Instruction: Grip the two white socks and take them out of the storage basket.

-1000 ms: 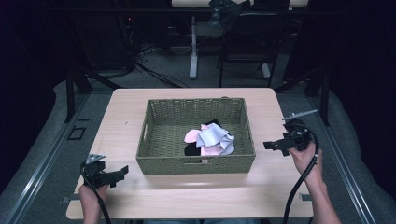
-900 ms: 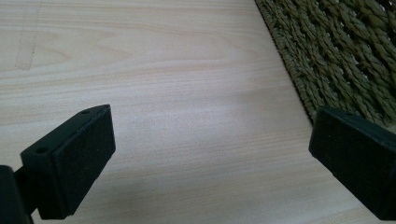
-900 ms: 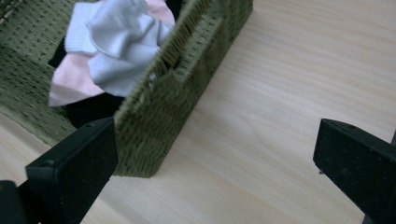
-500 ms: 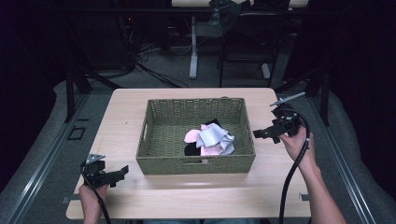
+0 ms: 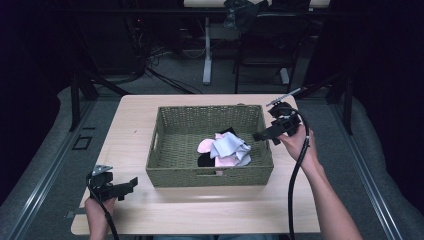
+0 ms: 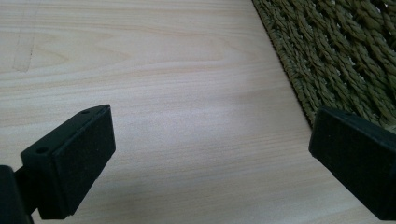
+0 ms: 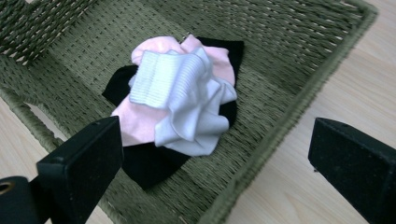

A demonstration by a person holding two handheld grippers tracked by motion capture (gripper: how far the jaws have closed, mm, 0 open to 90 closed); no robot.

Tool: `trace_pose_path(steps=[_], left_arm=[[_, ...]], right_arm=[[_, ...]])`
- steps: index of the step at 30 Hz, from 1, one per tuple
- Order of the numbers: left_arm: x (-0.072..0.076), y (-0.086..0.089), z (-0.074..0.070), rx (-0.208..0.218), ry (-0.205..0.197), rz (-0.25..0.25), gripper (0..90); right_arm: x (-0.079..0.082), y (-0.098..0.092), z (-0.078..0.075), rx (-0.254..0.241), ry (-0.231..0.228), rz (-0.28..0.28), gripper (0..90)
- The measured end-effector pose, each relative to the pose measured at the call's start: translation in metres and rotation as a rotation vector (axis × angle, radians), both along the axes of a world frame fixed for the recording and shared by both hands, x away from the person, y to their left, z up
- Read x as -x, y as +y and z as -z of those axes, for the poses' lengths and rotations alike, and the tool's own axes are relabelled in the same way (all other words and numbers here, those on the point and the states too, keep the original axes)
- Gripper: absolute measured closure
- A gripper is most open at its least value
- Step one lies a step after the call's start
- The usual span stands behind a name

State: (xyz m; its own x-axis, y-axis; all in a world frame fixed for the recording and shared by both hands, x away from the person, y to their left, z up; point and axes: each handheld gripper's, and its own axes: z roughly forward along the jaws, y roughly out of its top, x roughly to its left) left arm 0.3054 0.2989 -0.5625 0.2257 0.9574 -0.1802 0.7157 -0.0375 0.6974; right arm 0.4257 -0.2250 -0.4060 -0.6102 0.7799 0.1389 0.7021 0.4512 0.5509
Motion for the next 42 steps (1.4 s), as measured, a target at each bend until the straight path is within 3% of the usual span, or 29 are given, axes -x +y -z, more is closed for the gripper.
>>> trace_pose_path(steps=[5,9,14,22,23,26,28,31,36,42], left_arm=[[0.0,0.0,0.001,0.001,-0.001,0.0,0.5],[-0.001,-0.001,0.0,-0.001,0.002,0.002,0.9],[-0.002,-0.002,0.001,0.0,-0.001,0.004,1.0],[-0.001,-0.003,0.001,-0.006,-0.01,-0.002,1.3],[-0.001,-0.002,0.0,-0.007,0.003,0.007,1.3],[-0.002,-0.003,0.0,-0.004,-0.008,0.005,1.3],[-0.002,-0.004,0.0,-0.003,-0.009,0.008,1.3],[-0.001,-0.003,0.0,-0.002,-0.013,0.006,1.3],[-0.001,-0.004,0.0,-0.003,-0.013,0.005,1.3],[-0.001,-0.003,-0.001,-0.005,-0.007,0.013,1.3]], right_arm=[[-0.007,0.015,0.003,0.012,0.013,-0.016,3.5],[-0.011,0.024,0.007,0.023,0.022,-0.025,13.0],[-0.015,0.034,0.015,0.032,0.044,-0.036,18.5],[-0.025,0.053,0.039,0.093,0.109,-0.06,34.9],[-0.025,0.053,0.039,0.093,0.109,-0.06,34.9],[-0.027,0.063,0.05,0.106,0.122,-0.057,38.8],[-0.031,0.066,0.055,0.145,0.139,-0.069,43.2],[-0.033,0.072,0.062,0.157,0.143,-0.044,54.2],[-0.036,0.074,0.064,0.194,0.153,-0.043,77.9],[-0.036,0.07,0.055,0.172,0.14,-0.031,83.6]])
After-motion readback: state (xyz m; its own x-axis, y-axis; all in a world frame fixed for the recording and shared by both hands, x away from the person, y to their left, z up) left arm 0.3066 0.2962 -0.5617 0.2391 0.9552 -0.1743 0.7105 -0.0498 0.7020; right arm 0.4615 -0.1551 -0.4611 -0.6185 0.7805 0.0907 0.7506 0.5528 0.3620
